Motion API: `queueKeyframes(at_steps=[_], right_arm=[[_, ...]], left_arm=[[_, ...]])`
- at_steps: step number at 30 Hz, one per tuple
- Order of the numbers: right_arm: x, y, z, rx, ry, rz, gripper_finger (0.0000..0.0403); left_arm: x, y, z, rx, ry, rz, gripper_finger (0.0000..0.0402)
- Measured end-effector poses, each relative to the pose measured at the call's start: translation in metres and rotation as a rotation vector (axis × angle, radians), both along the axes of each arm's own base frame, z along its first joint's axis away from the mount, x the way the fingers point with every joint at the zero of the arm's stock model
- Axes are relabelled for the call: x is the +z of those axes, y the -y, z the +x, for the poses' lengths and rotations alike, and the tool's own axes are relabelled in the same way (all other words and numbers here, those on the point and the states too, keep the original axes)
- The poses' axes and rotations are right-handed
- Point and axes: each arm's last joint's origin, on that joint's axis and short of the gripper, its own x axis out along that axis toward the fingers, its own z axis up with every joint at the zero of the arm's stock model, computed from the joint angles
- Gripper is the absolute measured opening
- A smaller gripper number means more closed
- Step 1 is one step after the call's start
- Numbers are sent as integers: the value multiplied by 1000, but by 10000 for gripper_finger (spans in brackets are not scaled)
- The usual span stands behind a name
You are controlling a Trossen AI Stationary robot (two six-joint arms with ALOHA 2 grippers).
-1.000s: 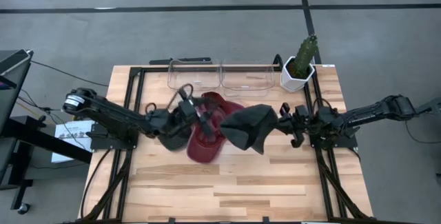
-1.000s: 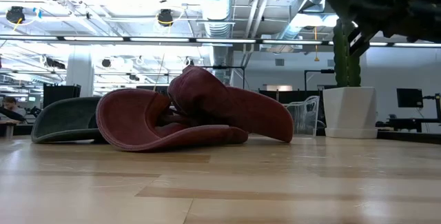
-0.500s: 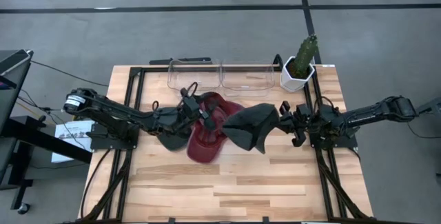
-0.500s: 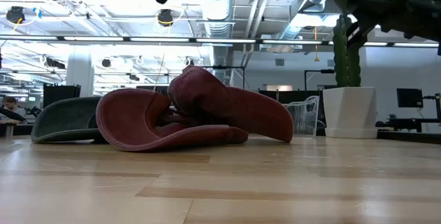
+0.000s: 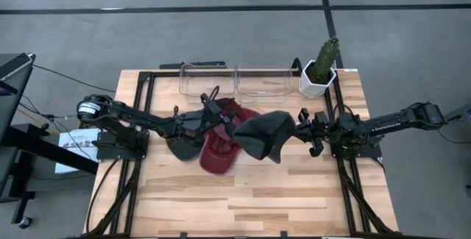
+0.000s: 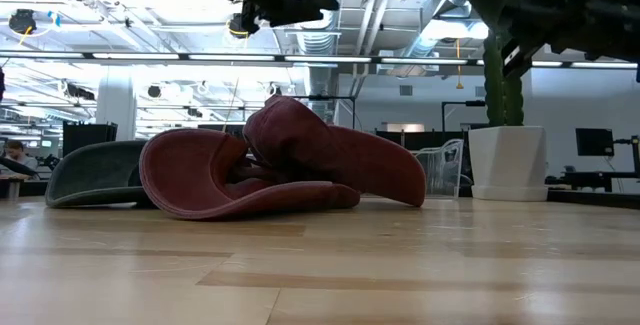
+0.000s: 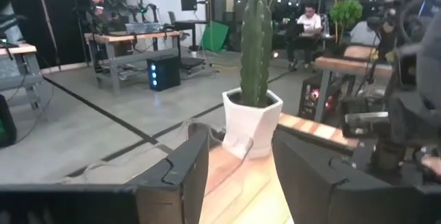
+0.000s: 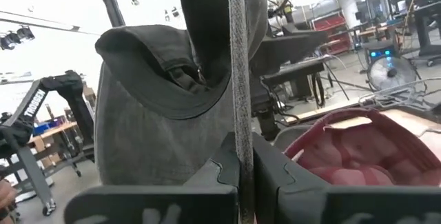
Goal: Pick & Place hat
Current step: Put the right black cap into the left transparent bin
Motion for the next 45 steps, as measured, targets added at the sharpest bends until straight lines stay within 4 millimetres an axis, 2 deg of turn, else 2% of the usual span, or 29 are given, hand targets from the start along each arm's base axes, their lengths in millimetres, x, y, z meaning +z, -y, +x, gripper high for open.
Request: queueKeyframes(at_steps=[15,19,25,28,32,40,45], right_arm=[[-4,1,2,-47,-45,3,1],[-5,1,2,-50,-54,2,1],[-6,2,3,-75,-64,-10,1],[-9,3,3,-101,-93,-11,1],[-12,3,3,-126,-119,-10,1],[-11,3,3,-130,-116,-14,1],[-11,3,3,-133,-115,-38,1]], left_arm=[[52,-6,14,-26,72,103,159],[68,-14,17,7,90,137,159],[81,-30,17,72,49,233,159],[88,-33,12,84,55,243,159],[101,-33,-8,41,8,188,159],[116,-36,-46,-331,-30,-1,159],[106,-39,-50,-464,-85,-203,159]])
